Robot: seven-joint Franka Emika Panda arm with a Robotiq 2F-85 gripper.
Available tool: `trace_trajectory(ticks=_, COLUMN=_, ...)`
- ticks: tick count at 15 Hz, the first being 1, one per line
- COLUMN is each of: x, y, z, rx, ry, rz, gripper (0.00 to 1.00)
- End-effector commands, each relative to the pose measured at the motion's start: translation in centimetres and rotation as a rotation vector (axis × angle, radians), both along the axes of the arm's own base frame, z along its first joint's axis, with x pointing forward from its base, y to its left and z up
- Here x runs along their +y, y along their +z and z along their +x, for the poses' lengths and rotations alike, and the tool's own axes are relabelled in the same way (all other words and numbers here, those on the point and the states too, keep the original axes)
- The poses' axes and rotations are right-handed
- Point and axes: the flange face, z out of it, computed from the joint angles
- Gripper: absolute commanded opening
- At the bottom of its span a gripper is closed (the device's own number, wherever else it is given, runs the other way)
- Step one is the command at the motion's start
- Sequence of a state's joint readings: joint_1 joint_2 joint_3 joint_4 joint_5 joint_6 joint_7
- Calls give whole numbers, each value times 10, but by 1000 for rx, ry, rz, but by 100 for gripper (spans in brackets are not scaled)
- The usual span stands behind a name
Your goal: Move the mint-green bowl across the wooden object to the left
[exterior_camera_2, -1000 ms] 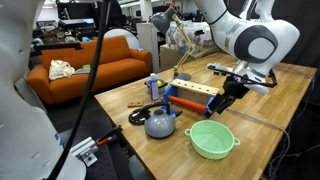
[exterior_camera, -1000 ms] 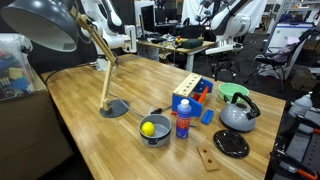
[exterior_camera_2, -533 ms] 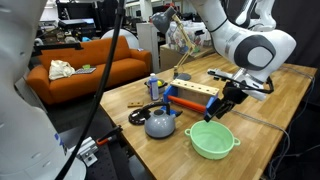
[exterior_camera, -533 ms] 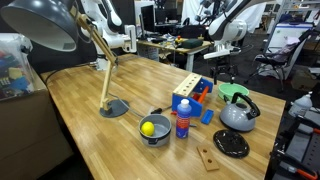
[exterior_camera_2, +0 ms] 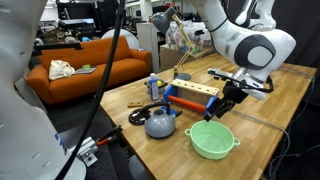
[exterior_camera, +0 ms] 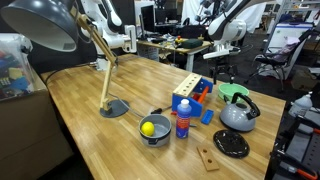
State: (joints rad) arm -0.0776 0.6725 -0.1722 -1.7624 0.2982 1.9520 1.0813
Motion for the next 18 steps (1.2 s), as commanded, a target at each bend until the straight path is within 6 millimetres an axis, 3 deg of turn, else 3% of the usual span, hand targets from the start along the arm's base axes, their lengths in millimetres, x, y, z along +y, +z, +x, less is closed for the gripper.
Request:
trace_trajectory(ticks=1, x=-6, y=-12, z=12, rx=-47, ry=-67, rz=-66, gripper=100)
trace_trajectory(ticks=7, x=-23, y=-57, z=8, rx=-61, ry=-192, rz=-170, gripper=100)
trace_trajectory(ticks=8, x=-24, y=-55, z=10, rx=-67, ry=-200, rz=-170, gripper=81)
trace_trajectory(ticks=18, x=-26, y=-48, z=19, rx=-100, ry=-266, rz=-204, gripper=10)
